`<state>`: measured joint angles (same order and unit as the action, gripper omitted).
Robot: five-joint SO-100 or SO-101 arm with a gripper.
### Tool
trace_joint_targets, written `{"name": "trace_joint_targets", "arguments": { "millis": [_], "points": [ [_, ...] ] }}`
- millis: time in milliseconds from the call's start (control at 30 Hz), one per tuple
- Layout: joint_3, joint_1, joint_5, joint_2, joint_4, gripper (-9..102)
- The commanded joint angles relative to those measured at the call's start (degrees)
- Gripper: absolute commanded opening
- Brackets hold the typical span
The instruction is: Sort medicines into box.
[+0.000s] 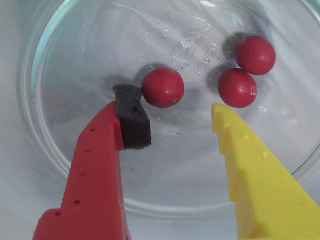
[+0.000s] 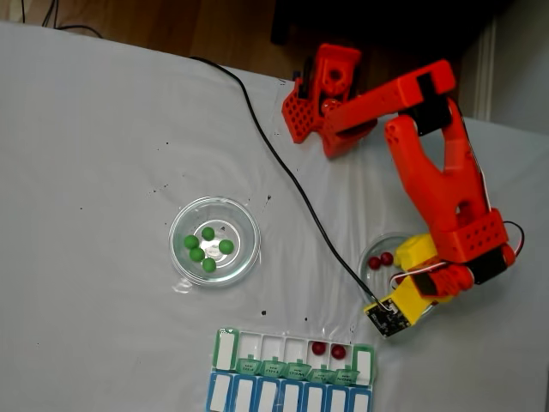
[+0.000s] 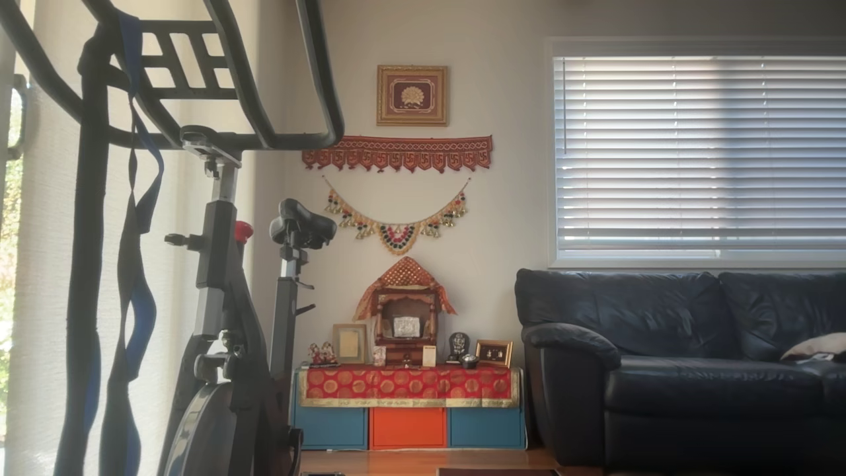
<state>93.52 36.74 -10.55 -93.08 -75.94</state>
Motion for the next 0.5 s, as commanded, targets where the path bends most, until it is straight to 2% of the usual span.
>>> {"name": "trace_joint_targets", "arguments": {
  "millis": [0, 467],
  "points": [
    [-4.13, -0.35, -0.70, -0.62, 0.53, 23],
    [-4.22, -0.70, -1.32, -0.53, 1.85, 23]
  ]
}}
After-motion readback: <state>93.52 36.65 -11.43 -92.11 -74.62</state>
